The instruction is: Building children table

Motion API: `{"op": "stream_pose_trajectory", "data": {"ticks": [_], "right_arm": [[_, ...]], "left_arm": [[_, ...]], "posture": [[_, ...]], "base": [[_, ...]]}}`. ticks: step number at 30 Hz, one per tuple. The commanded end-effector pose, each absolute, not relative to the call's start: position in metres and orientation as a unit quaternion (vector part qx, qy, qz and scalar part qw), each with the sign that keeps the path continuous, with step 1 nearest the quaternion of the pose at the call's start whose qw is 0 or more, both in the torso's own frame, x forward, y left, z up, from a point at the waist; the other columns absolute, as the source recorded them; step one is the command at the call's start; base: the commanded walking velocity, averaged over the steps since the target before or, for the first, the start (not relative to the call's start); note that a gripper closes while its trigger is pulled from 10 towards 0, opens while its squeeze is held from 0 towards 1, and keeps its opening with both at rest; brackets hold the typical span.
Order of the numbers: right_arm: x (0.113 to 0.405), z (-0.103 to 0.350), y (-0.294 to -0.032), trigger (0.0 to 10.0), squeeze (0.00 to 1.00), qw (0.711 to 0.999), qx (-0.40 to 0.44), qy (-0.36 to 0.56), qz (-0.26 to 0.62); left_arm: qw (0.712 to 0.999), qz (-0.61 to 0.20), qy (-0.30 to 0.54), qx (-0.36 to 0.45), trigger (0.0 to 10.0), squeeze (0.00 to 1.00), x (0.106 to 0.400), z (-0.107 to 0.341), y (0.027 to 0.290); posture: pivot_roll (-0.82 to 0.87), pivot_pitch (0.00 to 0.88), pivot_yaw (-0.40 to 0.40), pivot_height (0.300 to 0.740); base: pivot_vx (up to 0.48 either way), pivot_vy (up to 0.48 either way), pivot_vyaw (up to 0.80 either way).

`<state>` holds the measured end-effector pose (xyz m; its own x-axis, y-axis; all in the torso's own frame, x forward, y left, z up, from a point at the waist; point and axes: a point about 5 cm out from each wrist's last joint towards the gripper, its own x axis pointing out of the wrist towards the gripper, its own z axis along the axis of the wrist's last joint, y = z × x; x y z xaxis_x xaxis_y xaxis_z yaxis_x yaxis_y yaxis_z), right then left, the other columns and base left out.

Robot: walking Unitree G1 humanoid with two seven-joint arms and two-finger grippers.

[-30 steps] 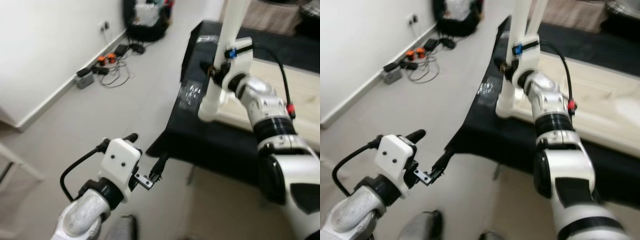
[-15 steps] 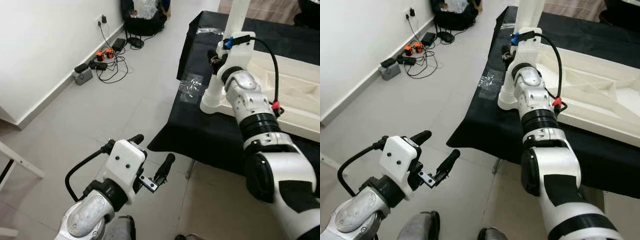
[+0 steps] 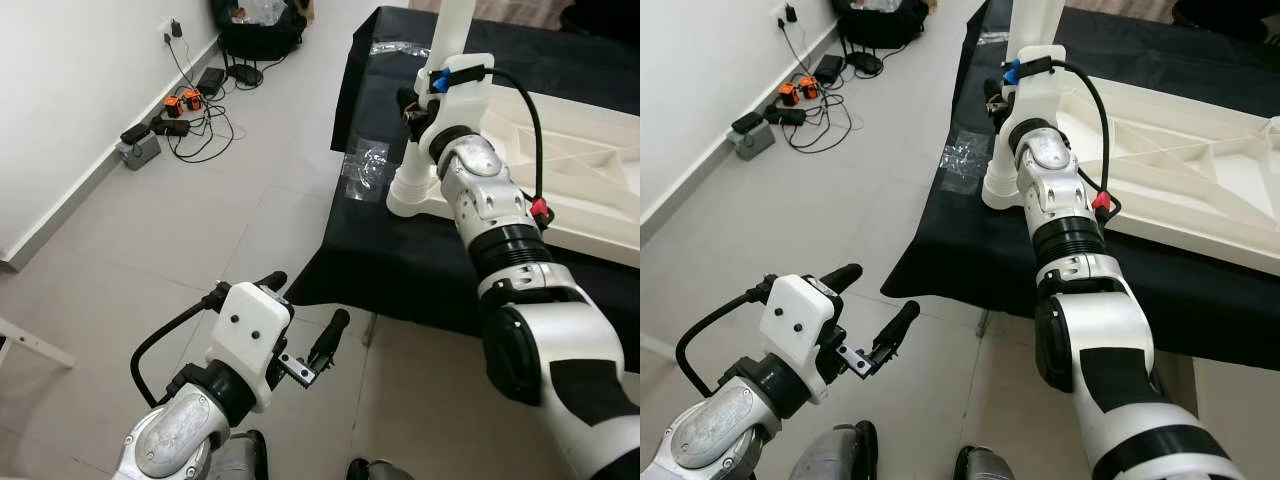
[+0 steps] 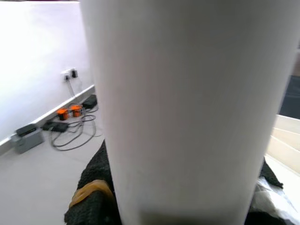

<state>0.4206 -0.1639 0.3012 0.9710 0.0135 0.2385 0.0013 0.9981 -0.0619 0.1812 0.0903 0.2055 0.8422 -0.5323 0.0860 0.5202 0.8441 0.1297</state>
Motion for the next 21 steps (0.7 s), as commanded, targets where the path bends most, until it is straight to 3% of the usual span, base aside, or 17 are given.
{"op": "stream_pose_trajectory", "data": {"ticks": [1, 12, 21], "right_arm": [[0.419, 0.301, -0.186, 10.0, 0.00, 0.989, -0.024, -0.124, -0.081], [0.413, 0.279, -0.195, 10.0, 0.00, 0.978, 0.050, -0.099, -0.178], [0.410, 0.267, -0.201, 10.0, 0.00, 0.962, 0.055, -0.068, -0.260]], "left_arm": [[0.958, -0.276, -0.058, 0.053, 10.0, 0.00, 0.179, 0.204, 0.090], [0.958, -0.276, -0.058, 0.056, 10.0, 0.00, 0.180, 0.204, 0.091], [0.958, -0.275, -0.058, 0.056, 10.0, 0.00, 0.180, 0.204, 0.092]], "posture": [[0.12, 0.247, -0.047, 0.740], [0.13, 0.250, -0.042, 0.740], [0.13, 0.254, -0.043, 0.740]], "base": [[0.000, 0.000, 0.00], [0.000, 0.000, 0.00], [0.000, 0.000, 0.00]]}}
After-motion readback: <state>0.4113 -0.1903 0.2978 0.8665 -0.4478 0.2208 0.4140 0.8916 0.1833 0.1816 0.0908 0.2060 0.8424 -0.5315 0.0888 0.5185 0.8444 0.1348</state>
